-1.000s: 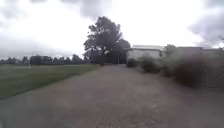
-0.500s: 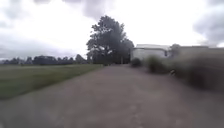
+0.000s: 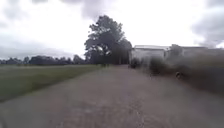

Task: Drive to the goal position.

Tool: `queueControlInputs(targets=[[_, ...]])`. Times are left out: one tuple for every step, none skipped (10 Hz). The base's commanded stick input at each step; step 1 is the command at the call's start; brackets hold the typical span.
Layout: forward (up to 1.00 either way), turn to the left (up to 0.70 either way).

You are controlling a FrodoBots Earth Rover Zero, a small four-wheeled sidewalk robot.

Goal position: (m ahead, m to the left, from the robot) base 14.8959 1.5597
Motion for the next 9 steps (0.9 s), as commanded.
queueControlInputs(targets=[[1.00, -0.27], [1.00, -0.27], [1.00, -0.27], [1.00, -0.27], [1.00, 0.00], [1.00, 0.00], [1.00, 0.00], [1.00, 0.00], [1.00, 0.00]])
